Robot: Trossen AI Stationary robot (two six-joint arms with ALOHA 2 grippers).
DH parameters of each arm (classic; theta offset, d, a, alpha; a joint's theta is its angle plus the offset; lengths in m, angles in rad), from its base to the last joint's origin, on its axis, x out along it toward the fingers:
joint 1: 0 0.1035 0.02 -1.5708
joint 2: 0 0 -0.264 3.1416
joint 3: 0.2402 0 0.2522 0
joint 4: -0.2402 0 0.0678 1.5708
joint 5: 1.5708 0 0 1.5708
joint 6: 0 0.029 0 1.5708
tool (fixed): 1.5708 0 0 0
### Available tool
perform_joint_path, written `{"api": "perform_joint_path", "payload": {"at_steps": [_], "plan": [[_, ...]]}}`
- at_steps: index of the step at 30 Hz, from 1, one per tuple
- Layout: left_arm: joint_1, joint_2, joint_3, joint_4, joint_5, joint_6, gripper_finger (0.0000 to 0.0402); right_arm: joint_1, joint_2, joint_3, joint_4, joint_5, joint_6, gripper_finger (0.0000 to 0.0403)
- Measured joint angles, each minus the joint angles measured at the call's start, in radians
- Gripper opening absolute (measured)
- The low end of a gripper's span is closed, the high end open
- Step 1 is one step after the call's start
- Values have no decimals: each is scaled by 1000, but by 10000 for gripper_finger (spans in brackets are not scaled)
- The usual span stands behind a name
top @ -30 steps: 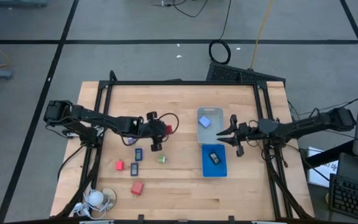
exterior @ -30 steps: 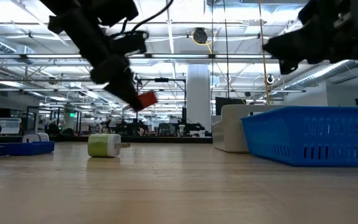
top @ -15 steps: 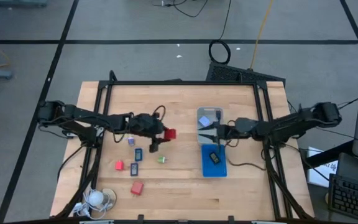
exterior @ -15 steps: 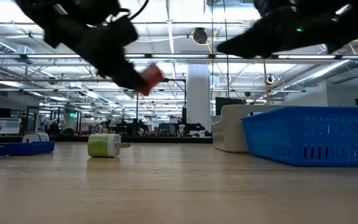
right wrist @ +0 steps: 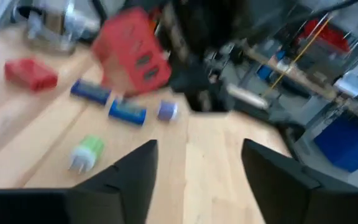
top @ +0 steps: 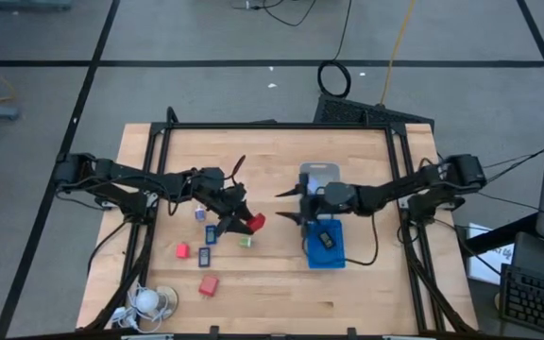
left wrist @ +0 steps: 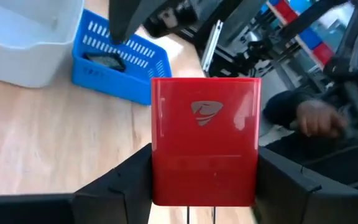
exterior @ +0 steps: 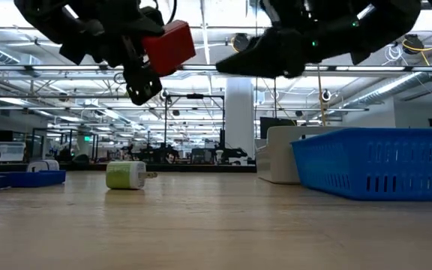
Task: Pick & Place Office items
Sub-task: Put the top red charger adapter into the gray bin
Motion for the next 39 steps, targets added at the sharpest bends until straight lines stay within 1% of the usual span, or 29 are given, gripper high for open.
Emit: {"api": "perform_joint_path", "payload": {"at_steps": [2, 5, 8, 12, 15, 18, 24, 29, 31, 34, 39], "plan": [[0, 3, -1, -29, 23, -38, 215, 3, 47, 51, 1, -8, 0, 251], [-1, 13, 0, -38, 38, -66, 212, 6, 90, 94, -14, -96, 10, 266], [0, 14, -1, -60, 62, -72, 214, 7, 124, 132, -14, -189, 31, 269], [-6, 14, -1, -63, 63, -78, 232, 7, 163, 177, -12, -242, 29, 269], [-6, 14, -1, -61, 64, -83, 229, 8, 190, 209, -9, -294, 30, 264], [-6, 14, 0, -58, 63, -91, 212, 17, 220, 240, -10, -315, 22, 258], [-3, 14, 0, -61, 60, -92, 213, 19, 268, 291, -16, -316, 5, 246], [-3, 14, 0, -61, 63, -85, 239, 19, 270, 297, -20, -318, -8, 221], [-6, 14, 0, -56, 62, -85, 235, 19, 270, 297, -28, -318, -10, 205], [-6, 14, 0, -56, 62, -85, 215, 19, 270, 297, -36, -320, -30, 177], [-5, 14, 0, -54, 69, -101, 212, 20, 269, 297, -46, -323, -75, 128]]}}
